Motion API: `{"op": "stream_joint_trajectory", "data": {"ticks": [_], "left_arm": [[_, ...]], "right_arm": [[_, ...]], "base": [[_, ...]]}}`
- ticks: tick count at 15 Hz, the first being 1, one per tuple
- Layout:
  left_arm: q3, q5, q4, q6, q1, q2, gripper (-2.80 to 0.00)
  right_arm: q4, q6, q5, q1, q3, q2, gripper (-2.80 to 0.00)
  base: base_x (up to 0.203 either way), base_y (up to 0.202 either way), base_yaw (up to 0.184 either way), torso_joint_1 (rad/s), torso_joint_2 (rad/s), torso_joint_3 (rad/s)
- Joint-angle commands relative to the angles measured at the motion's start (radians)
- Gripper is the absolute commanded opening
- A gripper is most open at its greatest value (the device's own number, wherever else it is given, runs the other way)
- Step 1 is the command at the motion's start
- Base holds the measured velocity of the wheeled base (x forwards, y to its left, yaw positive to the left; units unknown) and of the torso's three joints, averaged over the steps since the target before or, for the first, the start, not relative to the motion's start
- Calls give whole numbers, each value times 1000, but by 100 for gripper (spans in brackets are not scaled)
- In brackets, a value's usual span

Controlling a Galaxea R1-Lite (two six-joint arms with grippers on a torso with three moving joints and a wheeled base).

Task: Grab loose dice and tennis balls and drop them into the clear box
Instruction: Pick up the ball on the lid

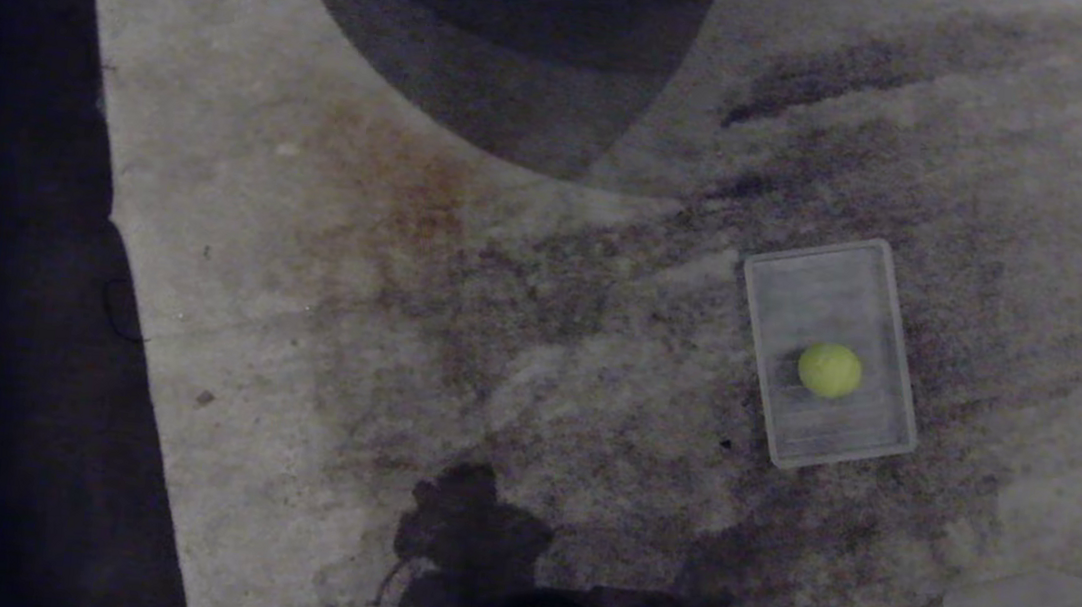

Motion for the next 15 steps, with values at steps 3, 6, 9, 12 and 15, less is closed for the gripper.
{"op": "stream_joint_trajectory", "data": {"ticks": [3,6,9,12,15], "left_arm": [[2,3,-2,-4,0,2,-280],[2,3,-2,-4,0,2,-280],[2,4,-2,-10,0,2,-280],[2,4,-4,-8,0,2,-280],[2,4,-4,-8,0,2,-280]], "right_arm": [[0,2,0,0,0,2,-280],[0,2,0,1,0,2,-280],[0,4,0,1,0,2,-280],[0,4,0,1,0,2,-280],[0,4,0,1,0,2,-280]], "base": [[5,-7,135,1,2,0],[0,0,0,0,0,0],[0,0,0,0,0,0],[4,7,-133,3,2,0],[1,13,-171,2,6,1]]}}
